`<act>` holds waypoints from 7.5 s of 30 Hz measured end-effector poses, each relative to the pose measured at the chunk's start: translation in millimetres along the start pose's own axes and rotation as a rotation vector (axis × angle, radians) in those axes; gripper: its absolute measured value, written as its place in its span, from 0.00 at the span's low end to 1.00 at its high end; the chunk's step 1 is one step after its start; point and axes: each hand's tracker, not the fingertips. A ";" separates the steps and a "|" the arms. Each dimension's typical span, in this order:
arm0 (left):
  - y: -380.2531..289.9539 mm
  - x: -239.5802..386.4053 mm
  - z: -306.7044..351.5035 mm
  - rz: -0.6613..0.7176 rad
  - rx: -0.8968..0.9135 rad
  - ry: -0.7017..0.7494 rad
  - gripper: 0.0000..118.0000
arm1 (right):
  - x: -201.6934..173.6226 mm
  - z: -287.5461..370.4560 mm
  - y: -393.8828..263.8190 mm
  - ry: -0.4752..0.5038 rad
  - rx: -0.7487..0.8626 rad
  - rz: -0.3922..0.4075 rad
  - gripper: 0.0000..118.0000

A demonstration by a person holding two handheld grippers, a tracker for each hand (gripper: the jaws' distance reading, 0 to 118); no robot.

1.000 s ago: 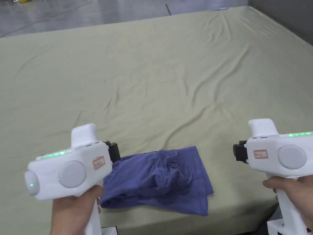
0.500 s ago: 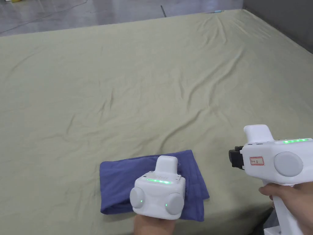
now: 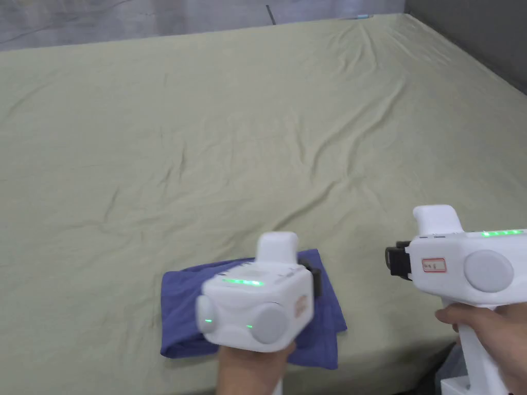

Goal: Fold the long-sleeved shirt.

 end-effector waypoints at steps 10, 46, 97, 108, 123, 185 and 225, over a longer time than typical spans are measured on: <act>-0.6 -140.9 93.3 0.281 0.094 0.126 0.00 | -75.7 -35.9 11.6 0.274 -0.044 0.005 0.03; -52.0 -216.2 30.9 0.656 -0.016 -0.157 0.08 | -81.9 -115.3 -20.8 0.404 -0.269 -0.122 0.03; 88.0 -191.5 158.5 -0.023 0.442 0.341 0.01 | -164.2 -2.6 83.5 0.278 0.211 0.101 0.03; 90.4 -87.5 88.9 -0.221 0.519 0.451 0.01 | -109.1 44.0 92.4 -0.130 0.576 0.184 0.03; 30.2 -89.4 74.3 -0.230 0.668 0.567 0.01 | -104.3 14.0 30.3 -0.176 0.817 0.187 0.03; 37.1 -92.1 80.8 -0.177 0.633 0.567 1.00 | -97.2 23.8 27.1 -0.158 0.867 0.187 1.00; 35.8 -94.2 80.5 -0.184 0.629 0.578 1.00 | -97.1 21.6 24.5 -0.142 0.864 0.203 1.00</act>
